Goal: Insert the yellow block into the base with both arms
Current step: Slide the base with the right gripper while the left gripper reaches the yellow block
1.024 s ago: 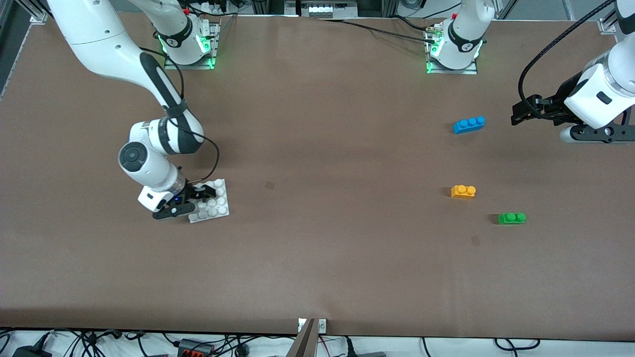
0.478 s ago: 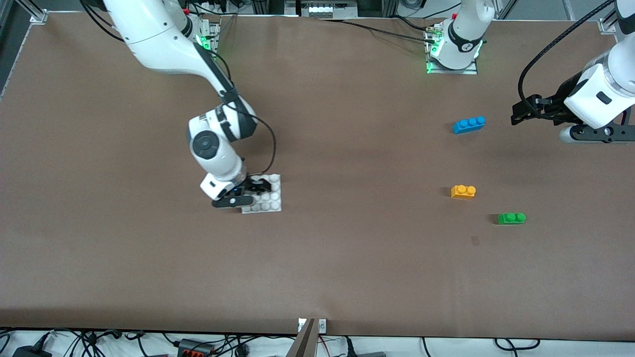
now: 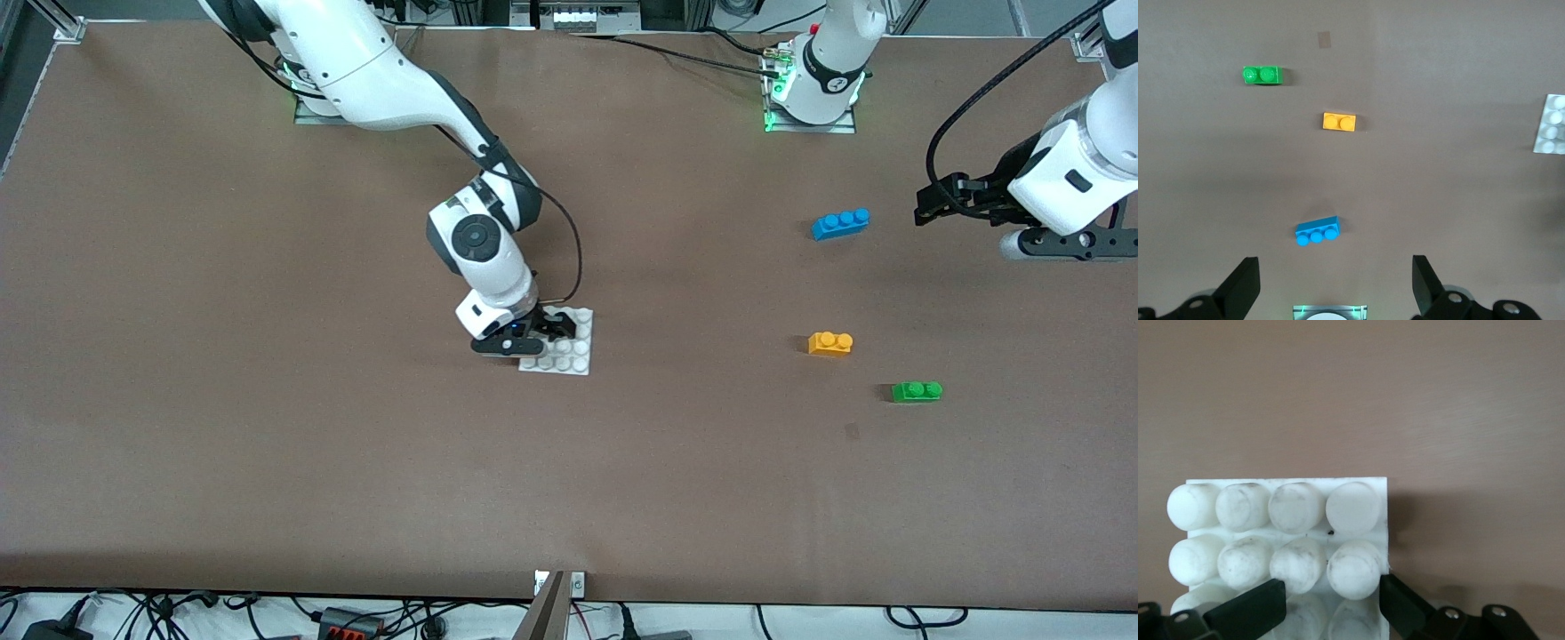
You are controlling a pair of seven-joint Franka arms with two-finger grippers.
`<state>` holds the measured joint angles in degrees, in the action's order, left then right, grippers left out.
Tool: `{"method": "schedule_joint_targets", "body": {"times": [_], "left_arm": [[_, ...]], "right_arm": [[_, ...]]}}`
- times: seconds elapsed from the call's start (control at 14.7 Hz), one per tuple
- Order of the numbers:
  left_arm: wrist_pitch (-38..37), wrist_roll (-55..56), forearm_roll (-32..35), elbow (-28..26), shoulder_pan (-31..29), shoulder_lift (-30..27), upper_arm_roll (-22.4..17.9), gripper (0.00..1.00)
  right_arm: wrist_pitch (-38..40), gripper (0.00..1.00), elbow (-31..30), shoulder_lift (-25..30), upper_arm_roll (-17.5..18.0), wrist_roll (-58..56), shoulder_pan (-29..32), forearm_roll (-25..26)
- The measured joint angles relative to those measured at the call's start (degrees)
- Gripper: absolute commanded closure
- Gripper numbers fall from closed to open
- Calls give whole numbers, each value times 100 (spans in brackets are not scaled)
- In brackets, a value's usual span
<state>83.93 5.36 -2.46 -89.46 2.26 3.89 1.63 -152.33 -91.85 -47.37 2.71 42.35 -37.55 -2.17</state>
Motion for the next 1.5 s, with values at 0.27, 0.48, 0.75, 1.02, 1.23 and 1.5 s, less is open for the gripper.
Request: {"method": "schedule_joint_targets", "body": {"times": [0.27, 0.48, 0.75, 1.02, 1.23, 1.5], "left_arm": [[153, -1, 0, -5, -5, 296, -4, 0], [848, -17, -41, -288, 15, 545, 40, 0], [2225, -20, -56, -1285, 50, 608, 266, 0], [3843, -144, -55, -2604, 53, 519, 388, 0], [4760, -629, -53, -3215, 13, 610, 380, 0], [5788, -1431, -53, -3562, -315, 1118, 360, 0]], "right_arm": [[-32, 33, 420, -272, 1, 63, -341, -234], [-46, 18, 498, -323, 2, 95, -471, -254], [-64, 0, 556, -333, -4, 115, -471, -266], [148, 0, 743, -143, -70, 128, -394, -271], [1019, 0, 818, 385, -123, 124, -153, -268], [2430, 0, 824, 1127, -151, -617, 474, -255]]}}
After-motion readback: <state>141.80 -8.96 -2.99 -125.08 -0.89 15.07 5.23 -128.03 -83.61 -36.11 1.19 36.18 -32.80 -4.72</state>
